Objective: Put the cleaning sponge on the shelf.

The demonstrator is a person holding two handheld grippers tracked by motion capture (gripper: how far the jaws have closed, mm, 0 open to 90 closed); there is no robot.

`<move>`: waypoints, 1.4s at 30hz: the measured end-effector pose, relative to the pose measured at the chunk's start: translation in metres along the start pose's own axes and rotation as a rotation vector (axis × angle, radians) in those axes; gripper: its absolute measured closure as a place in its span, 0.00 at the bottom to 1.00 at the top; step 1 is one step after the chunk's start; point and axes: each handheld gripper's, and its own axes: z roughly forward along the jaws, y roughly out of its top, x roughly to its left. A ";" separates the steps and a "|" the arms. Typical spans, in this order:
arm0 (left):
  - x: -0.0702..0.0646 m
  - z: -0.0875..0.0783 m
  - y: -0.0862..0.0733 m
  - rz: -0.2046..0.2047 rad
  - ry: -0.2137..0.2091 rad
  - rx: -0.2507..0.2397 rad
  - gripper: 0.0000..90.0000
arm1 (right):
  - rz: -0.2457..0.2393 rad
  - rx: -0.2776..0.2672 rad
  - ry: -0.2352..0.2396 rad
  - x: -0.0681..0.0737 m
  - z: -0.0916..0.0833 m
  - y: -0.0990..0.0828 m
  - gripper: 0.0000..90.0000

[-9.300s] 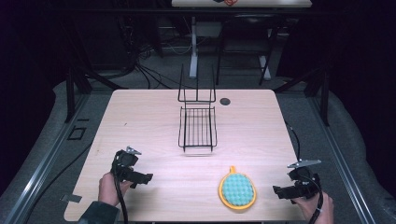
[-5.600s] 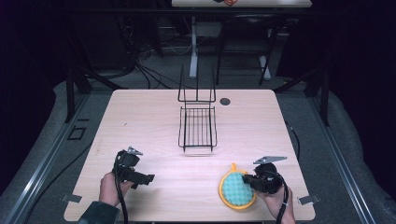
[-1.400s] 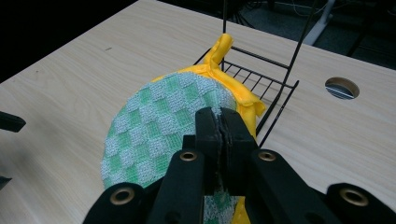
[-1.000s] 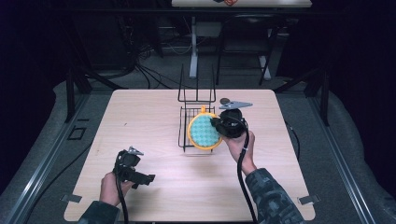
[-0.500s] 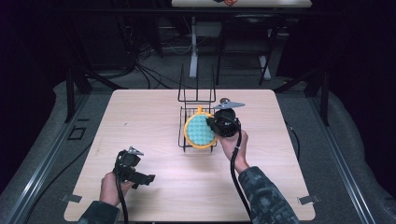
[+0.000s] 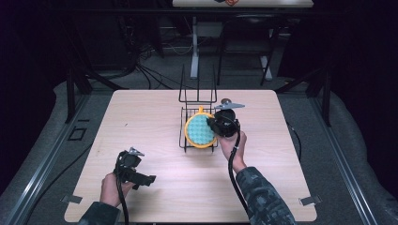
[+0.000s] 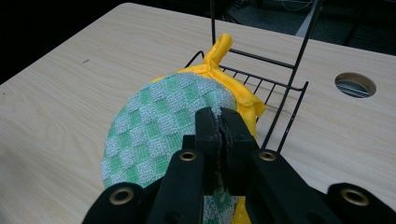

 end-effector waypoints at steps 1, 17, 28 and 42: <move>0.000 0.000 0.000 0.000 0.000 0.000 0.03 | -0.001 0.001 0.001 0.000 0.001 0.000 0.97; 0.000 0.000 0.000 0.002 -0.002 0.003 0.03 | 0.025 0.009 -0.020 -0.003 0.023 -0.005 0.96; -0.001 0.001 0.000 0.002 -0.003 0.003 0.03 | 0.036 0.018 -0.052 -0.010 0.038 -0.007 0.96; -0.001 0.000 0.001 0.005 -0.005 0.001 0.03 | 0.047 0.054 -0.073 -0.016 0.059 -0.014 0.95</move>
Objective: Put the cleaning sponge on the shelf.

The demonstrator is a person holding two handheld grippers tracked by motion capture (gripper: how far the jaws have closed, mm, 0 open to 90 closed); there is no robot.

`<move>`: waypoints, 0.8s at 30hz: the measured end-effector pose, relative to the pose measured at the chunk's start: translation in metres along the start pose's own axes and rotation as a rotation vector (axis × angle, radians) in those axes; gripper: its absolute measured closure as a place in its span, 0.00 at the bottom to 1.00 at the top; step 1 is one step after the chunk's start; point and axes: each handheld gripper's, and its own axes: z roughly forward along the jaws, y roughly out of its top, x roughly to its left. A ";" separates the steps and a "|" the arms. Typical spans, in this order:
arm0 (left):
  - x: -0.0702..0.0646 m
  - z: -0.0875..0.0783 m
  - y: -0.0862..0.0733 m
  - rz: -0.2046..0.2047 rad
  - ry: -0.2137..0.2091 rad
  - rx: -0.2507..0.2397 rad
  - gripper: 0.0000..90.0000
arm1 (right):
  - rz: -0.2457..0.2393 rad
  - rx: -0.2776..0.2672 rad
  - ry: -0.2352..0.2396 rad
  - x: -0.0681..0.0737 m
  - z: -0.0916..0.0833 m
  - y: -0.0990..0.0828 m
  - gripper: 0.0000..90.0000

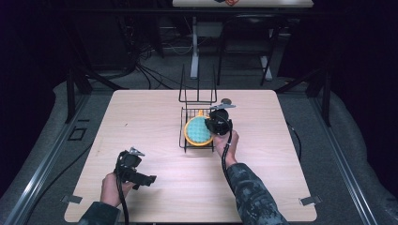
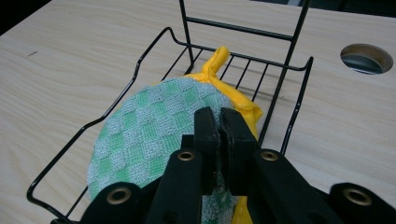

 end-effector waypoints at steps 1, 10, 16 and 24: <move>0.000 0.000 0.000 0.000 0.000 0.000 0.03 | 0.012 0.001 0.001 0.000 0.002 -0.001 0.95; 0.000 0.000 0.000 0.001 -0.001 0.000 0.03 | 0.049 0.024 0.007 -0.004 0.011 -0.005 0.91; 0.000 0.000 0.000 0.000 -0.003 -0.001 0.03 | 0.069 0.019 0.034 -0.008 0.006 -0.004 0.71; 0.000 0.000 0.000 -0.001 0.003 -0.003 0.03 | 0.055 0.020 0.077 -0.014 -0.014 0.001 0.42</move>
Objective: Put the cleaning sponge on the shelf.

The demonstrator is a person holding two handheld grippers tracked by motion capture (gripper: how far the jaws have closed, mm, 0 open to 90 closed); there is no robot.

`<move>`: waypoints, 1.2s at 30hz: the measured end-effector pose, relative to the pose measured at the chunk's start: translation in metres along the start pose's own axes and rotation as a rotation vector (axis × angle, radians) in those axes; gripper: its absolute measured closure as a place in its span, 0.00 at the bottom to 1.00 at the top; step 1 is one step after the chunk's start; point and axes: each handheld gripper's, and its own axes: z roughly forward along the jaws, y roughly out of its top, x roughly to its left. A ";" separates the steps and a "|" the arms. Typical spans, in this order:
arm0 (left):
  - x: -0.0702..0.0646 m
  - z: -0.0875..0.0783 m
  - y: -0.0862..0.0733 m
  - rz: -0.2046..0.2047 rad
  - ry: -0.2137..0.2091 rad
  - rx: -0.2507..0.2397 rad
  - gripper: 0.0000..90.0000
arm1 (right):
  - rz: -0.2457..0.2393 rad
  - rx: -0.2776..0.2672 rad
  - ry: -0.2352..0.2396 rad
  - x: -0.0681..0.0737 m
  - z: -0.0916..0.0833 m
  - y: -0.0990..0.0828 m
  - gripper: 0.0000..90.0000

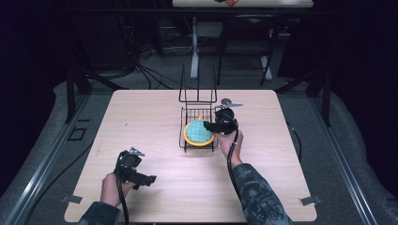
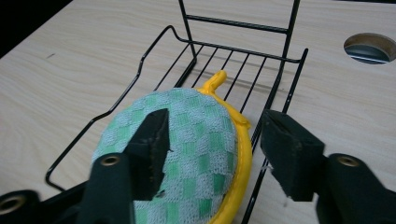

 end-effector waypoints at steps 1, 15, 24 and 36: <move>0.000 0.000 0.000 0.001 -0.002 0.001 0.03 | -0.013 -0.001 0.004 0.000 -0.003 0.000 0.39; 0.000 0.000 0.000 0.000 -0.002 0.003 0.03 | -0.131 0.048 0.066 0.002 -0.049 -0.004 0.15; 0.000 0.000 0.000 0.000 -0.001 0.003 0.03 | -0.189 0.061 0.090 0.006 -0.088 -0.012 0.08; -0.001 0.000 0.000 0.000 0.000 0.003 0.03 | -0.239 0.068 0.092 0.008 -0.138 -0.026 0.02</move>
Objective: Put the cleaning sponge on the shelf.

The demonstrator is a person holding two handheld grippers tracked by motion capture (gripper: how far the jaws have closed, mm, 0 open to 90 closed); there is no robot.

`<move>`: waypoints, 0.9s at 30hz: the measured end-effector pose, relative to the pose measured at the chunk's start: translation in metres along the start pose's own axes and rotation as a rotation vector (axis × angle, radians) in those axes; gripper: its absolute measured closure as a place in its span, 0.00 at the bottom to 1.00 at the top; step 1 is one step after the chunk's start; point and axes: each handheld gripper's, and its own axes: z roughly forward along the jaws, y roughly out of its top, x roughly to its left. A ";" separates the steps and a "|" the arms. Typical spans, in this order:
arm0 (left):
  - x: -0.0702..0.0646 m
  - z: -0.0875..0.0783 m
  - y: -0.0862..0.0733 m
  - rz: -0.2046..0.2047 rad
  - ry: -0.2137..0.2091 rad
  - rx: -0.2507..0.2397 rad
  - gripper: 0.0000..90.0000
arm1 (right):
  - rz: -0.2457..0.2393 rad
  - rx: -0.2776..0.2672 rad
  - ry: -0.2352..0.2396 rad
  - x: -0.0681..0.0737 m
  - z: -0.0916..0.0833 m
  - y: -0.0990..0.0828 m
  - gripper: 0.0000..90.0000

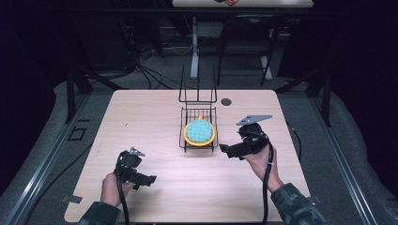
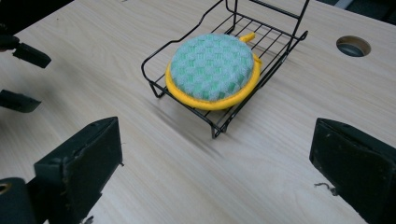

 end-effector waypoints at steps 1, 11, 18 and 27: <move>0.000 0.000 0.000 0.000 0.000 0.000 0.03 | -0.002 0.000 -0.001 0.000 -0.003 -0.001 0.02; 0.000 0.000 0.000 0.002 0.002 0.003 0.03 | 0.007 0.019 -0.036 -0.005 -0.037 -0.031 0.00; 0.000 0.001 0.000 0.003 0.003 0.006 0.03 | 0.044 0.027 -0.059 -0.012 -0.052 -0.058 0.00; 0.000 0.001 0.000 0.001 0.004 0.005 0.03 | 0.113 0.052 -0.097 -0.022 -0.062 -0.093 0.00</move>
